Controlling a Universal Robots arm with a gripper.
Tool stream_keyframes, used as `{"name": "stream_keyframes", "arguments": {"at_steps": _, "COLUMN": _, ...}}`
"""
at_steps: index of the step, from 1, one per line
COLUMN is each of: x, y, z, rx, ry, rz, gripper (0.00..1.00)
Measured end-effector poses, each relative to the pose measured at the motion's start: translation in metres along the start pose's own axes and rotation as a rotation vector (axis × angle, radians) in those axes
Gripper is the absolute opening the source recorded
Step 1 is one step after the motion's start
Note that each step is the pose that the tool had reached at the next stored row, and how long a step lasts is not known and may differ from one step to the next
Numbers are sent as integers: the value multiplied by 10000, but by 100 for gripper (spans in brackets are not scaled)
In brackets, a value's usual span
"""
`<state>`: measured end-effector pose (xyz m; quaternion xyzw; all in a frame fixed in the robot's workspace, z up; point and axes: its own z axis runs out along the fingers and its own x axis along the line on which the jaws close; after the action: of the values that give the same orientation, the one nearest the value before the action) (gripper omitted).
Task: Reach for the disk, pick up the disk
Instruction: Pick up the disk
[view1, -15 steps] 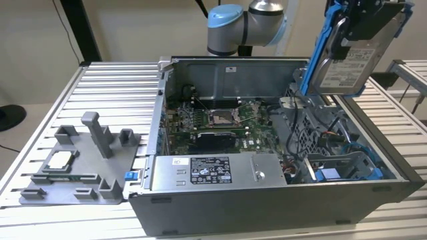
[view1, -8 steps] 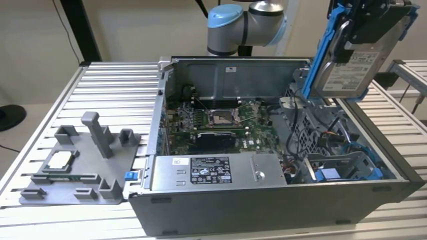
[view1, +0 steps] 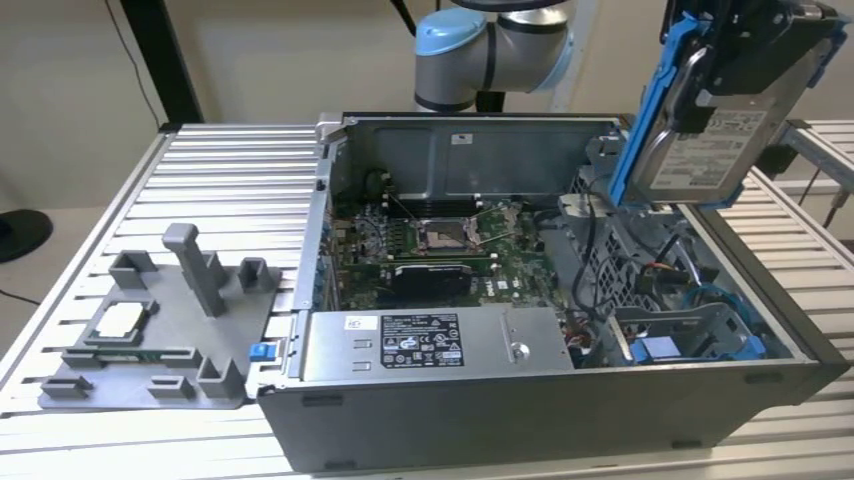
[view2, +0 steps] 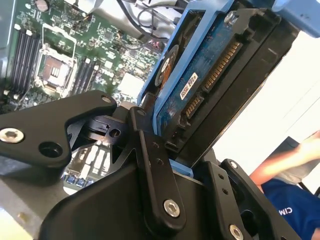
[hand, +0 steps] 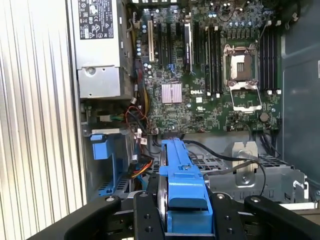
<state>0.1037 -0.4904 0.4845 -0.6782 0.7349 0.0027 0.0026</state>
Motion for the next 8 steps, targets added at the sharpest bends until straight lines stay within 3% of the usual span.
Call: {"name": "stream_keyframes", "arguments": {"at_steps": 8, "x": 155, "y": -12, "z": 2, "rx": 0, "ry": 0, "rz": 0, "gripper": 0}}
